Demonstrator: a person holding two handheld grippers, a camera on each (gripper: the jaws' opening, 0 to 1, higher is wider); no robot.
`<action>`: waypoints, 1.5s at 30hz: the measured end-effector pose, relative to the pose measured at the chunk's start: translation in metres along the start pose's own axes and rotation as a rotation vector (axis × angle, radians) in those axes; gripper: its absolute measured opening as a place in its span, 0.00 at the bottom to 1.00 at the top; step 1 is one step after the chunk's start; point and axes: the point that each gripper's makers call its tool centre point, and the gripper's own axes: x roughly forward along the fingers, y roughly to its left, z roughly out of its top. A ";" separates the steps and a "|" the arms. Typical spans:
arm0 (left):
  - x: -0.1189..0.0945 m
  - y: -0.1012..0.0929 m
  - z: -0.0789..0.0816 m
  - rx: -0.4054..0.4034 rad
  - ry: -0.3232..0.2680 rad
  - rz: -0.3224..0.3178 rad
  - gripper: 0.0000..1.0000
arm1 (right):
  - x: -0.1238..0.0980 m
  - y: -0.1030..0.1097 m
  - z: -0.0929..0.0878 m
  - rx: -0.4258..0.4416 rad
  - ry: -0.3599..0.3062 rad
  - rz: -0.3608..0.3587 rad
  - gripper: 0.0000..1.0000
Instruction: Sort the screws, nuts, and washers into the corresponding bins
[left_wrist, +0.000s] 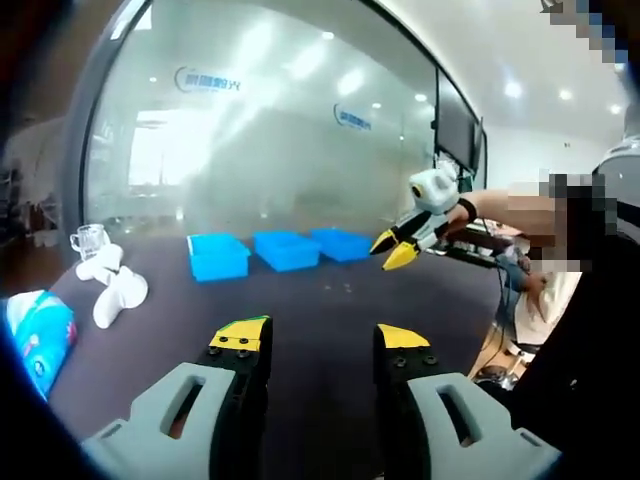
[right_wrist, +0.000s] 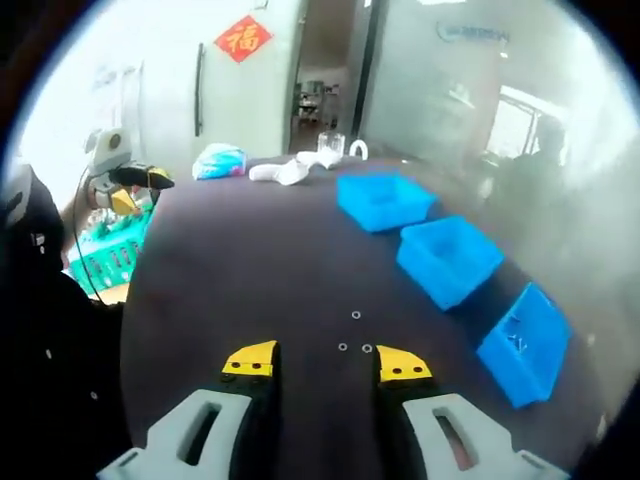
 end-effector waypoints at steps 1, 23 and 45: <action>0.000 0.000 0.000 -0.001 0.000 0.001 0.40 | 0.002 -0.002 -0.001 -0.005 0.012 0.006 0.31; -0.004 0.002 -0.003 -0.003 0.004 0.017 0.40 | 0.061 -0.003 -0.020 -0.143 0.309 0.149 0.25; -0.009 0.012 -0.009 -0.040 -0.002 0.046 0.40 | 0.075 -0.002 -0.033 -0.090 0.399 0.198 0.07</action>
